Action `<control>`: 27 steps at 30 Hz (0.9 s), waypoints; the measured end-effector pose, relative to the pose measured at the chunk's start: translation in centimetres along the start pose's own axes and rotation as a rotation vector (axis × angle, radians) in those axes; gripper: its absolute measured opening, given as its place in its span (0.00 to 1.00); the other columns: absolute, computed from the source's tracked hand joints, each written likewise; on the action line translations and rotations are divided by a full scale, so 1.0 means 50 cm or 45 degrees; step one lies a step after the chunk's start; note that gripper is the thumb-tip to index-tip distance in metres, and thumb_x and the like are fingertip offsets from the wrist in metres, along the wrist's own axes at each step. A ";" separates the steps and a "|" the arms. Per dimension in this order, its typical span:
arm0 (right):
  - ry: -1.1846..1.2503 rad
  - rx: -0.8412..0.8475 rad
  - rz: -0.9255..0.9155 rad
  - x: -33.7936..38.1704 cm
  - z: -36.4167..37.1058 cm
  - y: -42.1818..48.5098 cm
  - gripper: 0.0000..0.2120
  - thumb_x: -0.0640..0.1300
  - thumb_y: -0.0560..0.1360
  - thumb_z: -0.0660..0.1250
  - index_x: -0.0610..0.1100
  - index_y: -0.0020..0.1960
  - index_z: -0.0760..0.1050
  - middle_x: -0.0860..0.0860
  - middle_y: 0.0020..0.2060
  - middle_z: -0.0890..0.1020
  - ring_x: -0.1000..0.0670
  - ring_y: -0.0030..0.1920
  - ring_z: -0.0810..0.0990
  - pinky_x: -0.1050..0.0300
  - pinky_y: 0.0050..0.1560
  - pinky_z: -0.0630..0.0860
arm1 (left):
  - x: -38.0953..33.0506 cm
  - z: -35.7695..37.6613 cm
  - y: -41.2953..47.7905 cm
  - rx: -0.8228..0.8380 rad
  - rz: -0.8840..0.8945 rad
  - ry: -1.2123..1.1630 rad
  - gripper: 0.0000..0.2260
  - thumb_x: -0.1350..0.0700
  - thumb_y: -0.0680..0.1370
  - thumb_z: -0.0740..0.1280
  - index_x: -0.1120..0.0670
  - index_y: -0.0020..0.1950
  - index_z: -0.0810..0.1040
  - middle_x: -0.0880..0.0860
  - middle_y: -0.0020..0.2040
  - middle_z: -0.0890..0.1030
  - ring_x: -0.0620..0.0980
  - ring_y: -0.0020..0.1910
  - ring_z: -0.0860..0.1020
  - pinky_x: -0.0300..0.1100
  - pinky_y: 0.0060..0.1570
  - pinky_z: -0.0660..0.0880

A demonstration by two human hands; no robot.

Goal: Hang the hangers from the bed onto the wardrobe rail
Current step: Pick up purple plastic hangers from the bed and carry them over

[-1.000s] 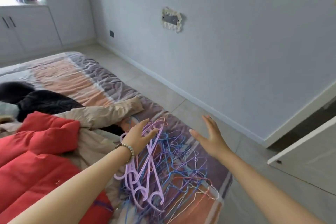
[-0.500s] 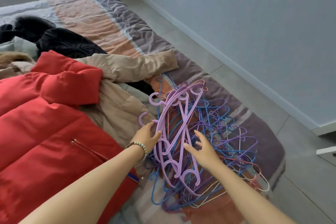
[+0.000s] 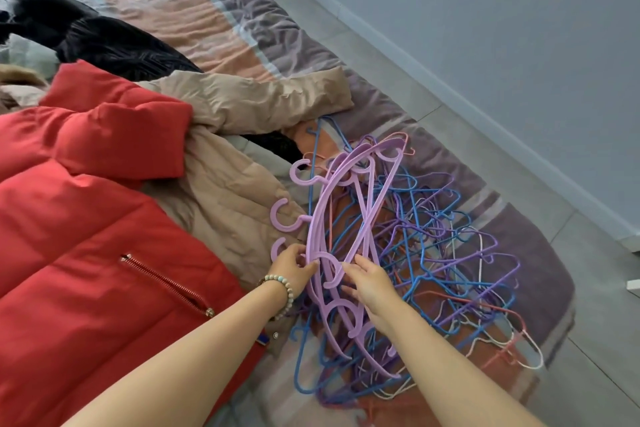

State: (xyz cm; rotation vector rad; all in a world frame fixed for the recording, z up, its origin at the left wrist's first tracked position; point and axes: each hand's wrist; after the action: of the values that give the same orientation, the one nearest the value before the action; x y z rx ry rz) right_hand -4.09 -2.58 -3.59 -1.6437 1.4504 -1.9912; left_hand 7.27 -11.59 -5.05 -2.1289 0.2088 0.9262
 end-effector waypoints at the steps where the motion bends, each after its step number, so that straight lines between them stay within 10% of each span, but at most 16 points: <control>1: 0.037 0.002 0.010 0.004 0.000 -0.004 0.22 0.39 0.79 0.61 0.38 0.72 0.63 0.42 0.66 0.74 0.44 0.63 0.75 0.54 0.56 0.75 | 0.000 0.000 -0.005 -0.009 0.022 -0.061 0.13 0.54 0.77 0.64 0.56 0.60 0.73 0.55 0.51 0.79 0.52 0.47 0.77 0.41 0.47 0.73; 14: 0.461 0.058 -0.255 0.196 -0.103 -0.240 0.06 0.40 0.80 0.59 0.45 0.52 0.74 0.50 0.39 0.81 0.53 0.38 0.79 0.59 0.41 0.79 | -0.292 -0.034 -0.168 -0.333 0.486 -0.694 0.13 0.51 0.78 0.64 0.54 0.36 0.68 0.60 0.31 0.79 0.48 0.27 0.74 0.41 0.32 0.71; 27: -0.062 -0.557 -0.667 0.413 -0.489 -0.811 0.15 0.54 0.79 0.59 0.45 0.56 0.75 0.49 0.49 0.81 0.51 0.48 0.81 0.61 0.46 0.78 | -0.817 0.017 -0.598 0.144 1.119 -0.566 0.10 0.49 0.76 0.66 0.53 0.38 0.72 0.54 0.35 0.84 0.53 0.33 0.82 0.43 0.34 0.79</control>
State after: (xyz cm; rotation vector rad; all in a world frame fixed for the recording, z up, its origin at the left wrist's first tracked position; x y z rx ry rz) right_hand -15.06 17.93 42.54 -2.4533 1.6532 -1.9304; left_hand -9.86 3.09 40.27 -1.6404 0.9821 1.7972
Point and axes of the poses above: each hand's wrist, its own y-axis towards the middle knuckle, its own z-axis out of the palm, x = y × z
